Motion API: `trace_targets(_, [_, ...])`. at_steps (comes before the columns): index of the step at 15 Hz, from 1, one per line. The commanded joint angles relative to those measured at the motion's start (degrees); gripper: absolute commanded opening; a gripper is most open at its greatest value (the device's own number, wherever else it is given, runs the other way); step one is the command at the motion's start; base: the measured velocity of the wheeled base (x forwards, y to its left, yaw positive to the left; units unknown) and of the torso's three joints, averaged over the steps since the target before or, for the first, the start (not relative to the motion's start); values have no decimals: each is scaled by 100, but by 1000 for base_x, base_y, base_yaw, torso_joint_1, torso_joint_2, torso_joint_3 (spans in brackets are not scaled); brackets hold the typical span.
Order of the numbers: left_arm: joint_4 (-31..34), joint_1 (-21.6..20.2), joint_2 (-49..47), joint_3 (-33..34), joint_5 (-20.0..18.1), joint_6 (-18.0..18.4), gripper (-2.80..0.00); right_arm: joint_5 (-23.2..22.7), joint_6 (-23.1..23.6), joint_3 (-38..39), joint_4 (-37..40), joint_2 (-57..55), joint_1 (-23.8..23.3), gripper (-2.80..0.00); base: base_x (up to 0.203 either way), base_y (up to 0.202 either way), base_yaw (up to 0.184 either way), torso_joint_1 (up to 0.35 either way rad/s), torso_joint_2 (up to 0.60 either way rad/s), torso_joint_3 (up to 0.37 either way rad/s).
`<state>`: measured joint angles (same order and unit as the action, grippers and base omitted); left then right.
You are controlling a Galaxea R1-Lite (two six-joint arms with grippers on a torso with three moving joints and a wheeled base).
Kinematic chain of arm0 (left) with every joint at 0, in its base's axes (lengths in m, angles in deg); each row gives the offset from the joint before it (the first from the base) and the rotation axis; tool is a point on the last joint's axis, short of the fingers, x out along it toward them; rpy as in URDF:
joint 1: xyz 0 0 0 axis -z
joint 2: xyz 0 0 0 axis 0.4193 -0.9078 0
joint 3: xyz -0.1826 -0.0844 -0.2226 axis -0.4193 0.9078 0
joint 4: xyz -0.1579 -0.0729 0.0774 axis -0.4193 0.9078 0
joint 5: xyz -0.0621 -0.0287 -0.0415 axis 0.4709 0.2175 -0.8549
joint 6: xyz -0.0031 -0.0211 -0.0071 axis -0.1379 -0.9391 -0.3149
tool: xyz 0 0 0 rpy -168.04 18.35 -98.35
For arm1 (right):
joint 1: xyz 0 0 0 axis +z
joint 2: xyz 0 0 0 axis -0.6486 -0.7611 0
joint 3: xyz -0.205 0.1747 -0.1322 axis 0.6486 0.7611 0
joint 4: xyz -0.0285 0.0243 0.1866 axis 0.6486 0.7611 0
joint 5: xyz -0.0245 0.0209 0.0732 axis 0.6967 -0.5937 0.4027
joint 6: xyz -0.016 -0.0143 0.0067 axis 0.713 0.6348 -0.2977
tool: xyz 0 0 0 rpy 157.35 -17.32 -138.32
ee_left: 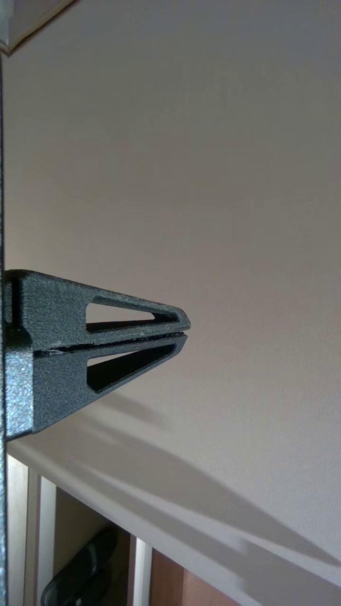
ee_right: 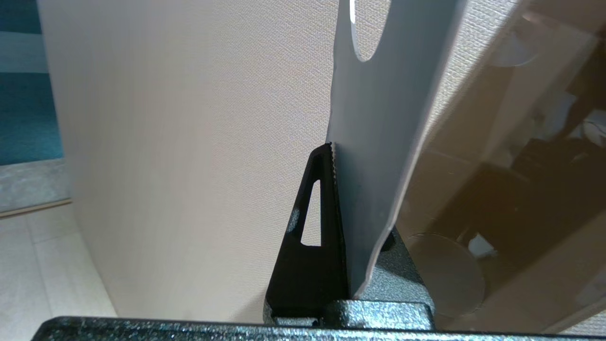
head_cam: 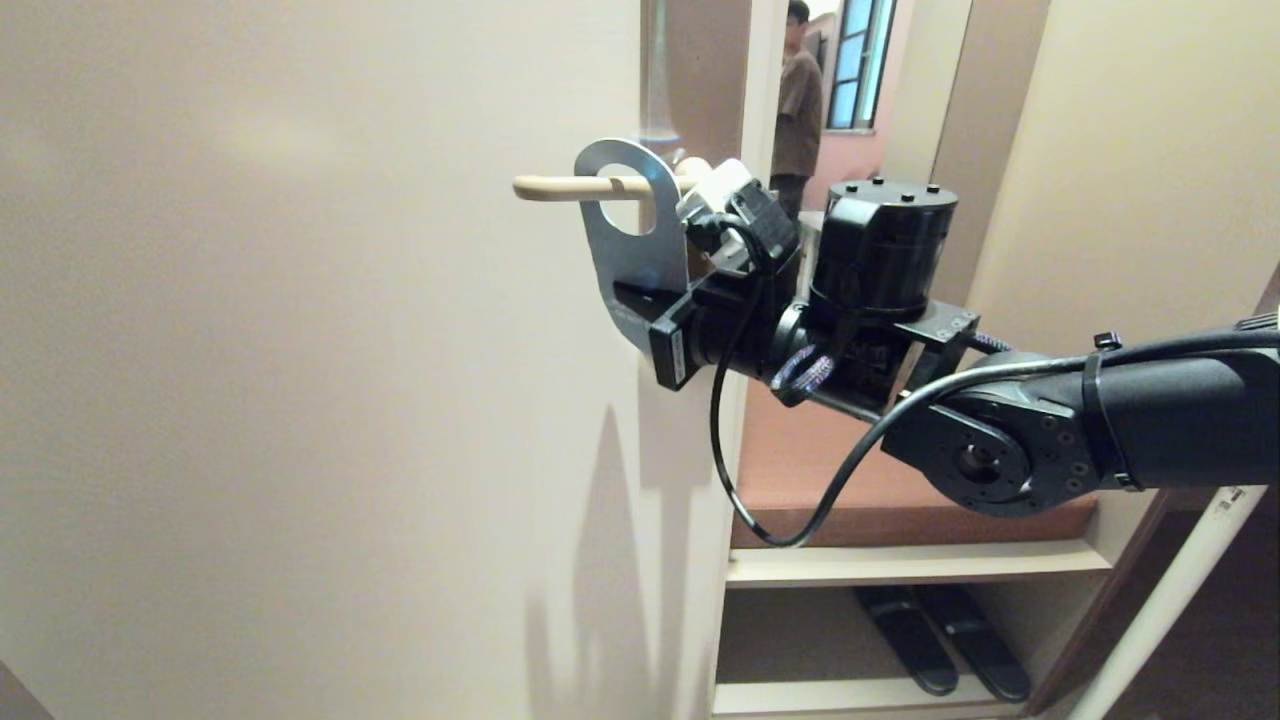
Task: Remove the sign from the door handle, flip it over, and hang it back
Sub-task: Take down the sign
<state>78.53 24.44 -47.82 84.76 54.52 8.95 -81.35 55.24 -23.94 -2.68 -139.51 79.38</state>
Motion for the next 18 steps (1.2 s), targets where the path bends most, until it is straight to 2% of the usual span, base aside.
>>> trace_targets(1, [-1,0,-7,0,4,0,-280,5,8,4,-25,8,85,-280,0,0,0,0,0,0])
trace_targets(5, [-1,0,-7,0,4,-3,-280,105,0,85,-25,39,308,-280,0,0,0,0,0,0])
trace_targets(11, [-1,0,-7,0,4,0,-280,1058,-18,92,-25,-9,577,-280,0,0,0,0,0,0])
trace_targets(18, [-1,-9,-7,0,4,0,-280,1686,8,-208,-25,-121,637,-280,0,0,0,0,0,0])
